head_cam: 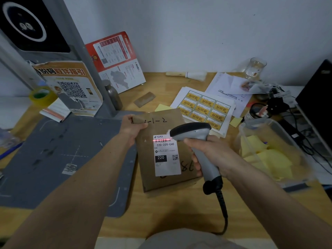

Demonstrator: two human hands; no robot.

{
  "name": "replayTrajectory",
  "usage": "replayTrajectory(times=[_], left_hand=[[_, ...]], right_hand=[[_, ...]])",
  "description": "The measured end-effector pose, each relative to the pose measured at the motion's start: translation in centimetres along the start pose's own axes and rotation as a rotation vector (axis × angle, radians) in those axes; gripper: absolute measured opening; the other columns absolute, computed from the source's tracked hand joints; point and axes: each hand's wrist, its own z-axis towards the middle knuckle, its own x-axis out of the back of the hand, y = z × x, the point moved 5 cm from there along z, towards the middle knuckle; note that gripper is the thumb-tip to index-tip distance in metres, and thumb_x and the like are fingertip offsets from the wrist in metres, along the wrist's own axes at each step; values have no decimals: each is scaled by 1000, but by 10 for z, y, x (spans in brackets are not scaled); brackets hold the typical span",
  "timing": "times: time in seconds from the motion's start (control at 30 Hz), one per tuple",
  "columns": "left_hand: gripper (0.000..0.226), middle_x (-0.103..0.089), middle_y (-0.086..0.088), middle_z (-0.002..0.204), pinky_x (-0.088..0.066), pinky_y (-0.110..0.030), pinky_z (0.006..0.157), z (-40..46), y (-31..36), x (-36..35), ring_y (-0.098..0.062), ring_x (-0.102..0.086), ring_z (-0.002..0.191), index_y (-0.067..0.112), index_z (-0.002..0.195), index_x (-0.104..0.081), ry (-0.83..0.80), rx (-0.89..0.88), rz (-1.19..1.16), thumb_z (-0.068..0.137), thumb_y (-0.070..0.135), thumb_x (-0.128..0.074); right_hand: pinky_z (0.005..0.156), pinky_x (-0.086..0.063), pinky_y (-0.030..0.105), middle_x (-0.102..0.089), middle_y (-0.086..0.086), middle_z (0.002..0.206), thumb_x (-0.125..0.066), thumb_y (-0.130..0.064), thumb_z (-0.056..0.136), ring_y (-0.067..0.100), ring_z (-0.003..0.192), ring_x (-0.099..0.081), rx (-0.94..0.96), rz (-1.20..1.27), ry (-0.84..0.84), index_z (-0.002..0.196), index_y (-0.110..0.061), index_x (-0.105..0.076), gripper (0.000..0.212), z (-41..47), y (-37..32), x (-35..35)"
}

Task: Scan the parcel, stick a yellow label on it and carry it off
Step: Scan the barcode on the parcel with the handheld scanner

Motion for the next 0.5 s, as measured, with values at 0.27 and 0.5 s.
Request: replayTrajectory(times=[0.27,0.5], left_hand=[[60,-57,-14,126,-51,-41,89,4,-12,7,-29,-57,112,2,125,-44,-113,24,63,74,-4,-73],[64,-59,-12,120,-51,-30,66,-7,-31,7,-25,-61,94,21,138,-38,-150,95,147,84,1,-65]], right_hand=[[44,-48,28,-54,6,51,-63,-28,87,18,39,-52,62,-68,105,75,-5,-58,26,13,2,15],[78,-41,35,-55,10,102,-37,-42,92,31,95,-55,-87,-309,363,129,-5,-38,52,71,37,58]])
